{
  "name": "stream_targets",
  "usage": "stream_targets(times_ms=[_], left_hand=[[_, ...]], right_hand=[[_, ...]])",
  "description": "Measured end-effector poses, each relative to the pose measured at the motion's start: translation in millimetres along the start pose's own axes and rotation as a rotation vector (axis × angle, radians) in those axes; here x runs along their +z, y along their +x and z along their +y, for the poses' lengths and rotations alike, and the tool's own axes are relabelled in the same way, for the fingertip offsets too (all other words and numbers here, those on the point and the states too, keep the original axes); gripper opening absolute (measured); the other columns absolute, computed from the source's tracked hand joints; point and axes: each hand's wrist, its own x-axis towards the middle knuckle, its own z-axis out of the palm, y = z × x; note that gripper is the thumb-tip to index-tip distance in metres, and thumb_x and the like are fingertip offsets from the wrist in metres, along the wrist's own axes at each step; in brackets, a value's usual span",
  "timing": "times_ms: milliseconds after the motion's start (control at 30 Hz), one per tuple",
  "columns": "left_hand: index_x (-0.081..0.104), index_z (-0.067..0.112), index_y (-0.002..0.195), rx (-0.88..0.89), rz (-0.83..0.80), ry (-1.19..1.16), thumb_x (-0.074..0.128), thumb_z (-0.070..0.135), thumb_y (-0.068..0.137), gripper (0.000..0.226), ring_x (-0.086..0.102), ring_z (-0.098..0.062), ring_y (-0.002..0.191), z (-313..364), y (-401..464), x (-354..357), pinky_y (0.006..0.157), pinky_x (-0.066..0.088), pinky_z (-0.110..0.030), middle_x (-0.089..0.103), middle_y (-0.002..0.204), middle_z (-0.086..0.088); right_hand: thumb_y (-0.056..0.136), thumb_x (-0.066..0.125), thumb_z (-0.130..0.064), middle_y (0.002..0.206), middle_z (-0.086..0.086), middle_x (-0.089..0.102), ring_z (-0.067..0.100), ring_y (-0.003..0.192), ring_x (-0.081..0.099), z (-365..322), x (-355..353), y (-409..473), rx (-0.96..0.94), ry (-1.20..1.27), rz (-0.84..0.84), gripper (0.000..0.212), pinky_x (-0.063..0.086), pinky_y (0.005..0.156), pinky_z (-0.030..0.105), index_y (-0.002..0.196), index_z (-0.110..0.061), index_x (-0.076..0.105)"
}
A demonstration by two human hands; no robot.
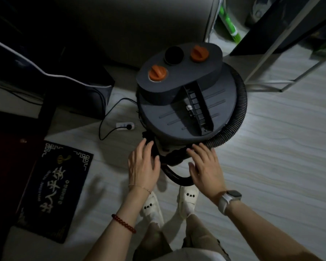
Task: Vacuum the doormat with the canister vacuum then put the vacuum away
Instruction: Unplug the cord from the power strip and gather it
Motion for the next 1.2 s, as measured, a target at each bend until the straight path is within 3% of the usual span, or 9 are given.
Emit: stream_targets(times_ms=[133, 367, 467, 667, 967, 1033, 1100, 1133, 1200], left_hand=[[0.046, 0.01, 0.132, -0.12, 0.027, -0.028, 0.056, 0.017, 0.088, 0.046, 0.045, -0.028, 0.125, -42.4, -10.6, -41.2, 0.1, 0.038, -0.043, 0.044, 0.138, -0.011], [0.044, 0.012, 0.134, -0.258, -0.078, -0.045, 0.051, 0.022, 0.091, 0.045, 0.045, -0.026, 0.123, -166.0, 33.4, -90.9, 0.098, 0.041, -0.038, 0.046, 0.134, -0.01], [0.043, 0.011, 0.134, -0.197, -0.124, -0.042, 0.05, 0.022, 0.091, 0.044, 0.044, -0.027, 0.123, -233.1, 79.2, -85.6, 0.098, 0.038, -0.035, 0.047, 0.133, -0.011], [0.037, 0.014, 0.137, -0.064, -0.277, 0.06, 0.044, 0.026, 0.094, 0.045, 0.042, -0.025, 0.124, -339.1, 163.8, -8.6, 0.098, 0.036, -0.033, 0.044, 0.134, -0.008], [0.018, 0.019, 0.146, 0.037, -0.396, 0.08, 0.044, 0.036, 0.094, 0.06, 0.033, -0.022, 0.131, -450.8, 289.9, 177.7, 0.107, 0.03, -0.031, 0.03, 0.147, -0.005], [0.023, 0.018, 0.145, 0.052, -0.44, -0.006, 0.044, 0.037, 0.095, 0.058, 0.039, -0.022, 0.128, -457.5, 306.7, 201.6, 0.102, 0.035, -0.029, 0.038, 0.144, -0.006], [0.045, 0.017, 0.134, 0.101, -0.399, 0.02, 0.042, 0.036, 0.096, 0.043, 0.053, -0.023, 0.115, -459.9, 316.9, 217.1, 0.092, 0.043, -0.03, 0.056, 0.129, -0.008], [0.058, 0.015, 0.121, 0.145, -0.325, 0.056, 0.042, 0.036, 0.096, 0.036, 0.059, -0.024, 0.105, -461.1, 320.1, 221.2, 0.083, 0.046, -0.03, 0.064, 0.116, -0.009], [0.07, 0.011, 0.089, 0.255, -0.174, 0.024, 0.047, 0.034, 0.091, 0.033, 0.067, -0.024, 0.074, -462.0, 324.1, 221.9, 0.059, 0.047, -0.024, 0.072, 0.083, -0.009]], right_hand=[[0.088, 0.04, -0.027, 0.116, 0.01, 0.062, 0.03, 0.113, 0.054, -73.0, 8.3, 20.4, -0.068, 0.157, -0.096, 0.04, 0.047, 0.096, 0.042, 0.12, -0.01, 0.058], [0.096, 0.038, -0.025, 0.129, 0.007, 0.049, 0.025, 0.12, 0.045, -161.1, 79.2, 93.1, -0.039, 0.112, -0.322, 0.043, 0.038, 0.095, 0.033, 0.138, -0.018, 0.036], [0.096, 0.038, -0.026, 0.133, 0.006, 0.046, 0.024, 0.123, 0.043, -176.9, 141.6, 142.4, 0.012, 0.074, -0.335, 0.045, 0.038, 0.094, 0.031, 0.14, -0.02, 0.033], [0.095, 0.04, -0.022, 0.139, 0.01, 0.041, 0.027, 0.127, 0.04, -154.5, 283.4, 227.0, 0.127, 0.044, -0.409, 0.047, 0.035, 0.101, 0.032, 0.14, -0.016, 0.03], [0.092, 0.049, -0.017, 0.153, 0.01, 0.019, 0.023, 0.141, 0.019, -53.4, 479.5, 363.6, -0.049, -0.09, -0.345, 0.063, 0.016, 0.112, 0.027, 0.145, -0.01, 0.017], [0.089, 0.049, -0.021, 0.147, 0.016, 0.033, 0.033, 0.135, 0.031, -42.1, 504.2, 382.3, -0.05, -0.038, -0.323, 0.056, 0.027, 0.109, 0.04, 0.141, -0.007, 0.031], [0.081, 0.049, -0.029, 0.122, 0.022, 0.057, 0.043, 0.108, 0.056, -34.0, 520.5, 394.4, -0.04, 0.014, -0.267, 0.047, 0.045, 0.089, 0.051, 0.122, -0.007, 0.057], [0.078, 0.053, -0.029, 0.112, 0.022, 0.063, 0.043, 0.097, 0.061, -30.9, 524.2, 397.3, -0.022, 0.036, -0.266, 0.042, 0.049, 0.081, 0.051, 0.113, -0.009, 0.063], [0.076, 0.059, -0.027, 0.113, 0.021, 0.062, 0.042, 0.101, 0.059, -26.4, 527.2, 395.9, -0.005, 0.056, -0.257, 0.041, 0.048, 0.085, 0.05, 0.114, -0.012, 0.063]])
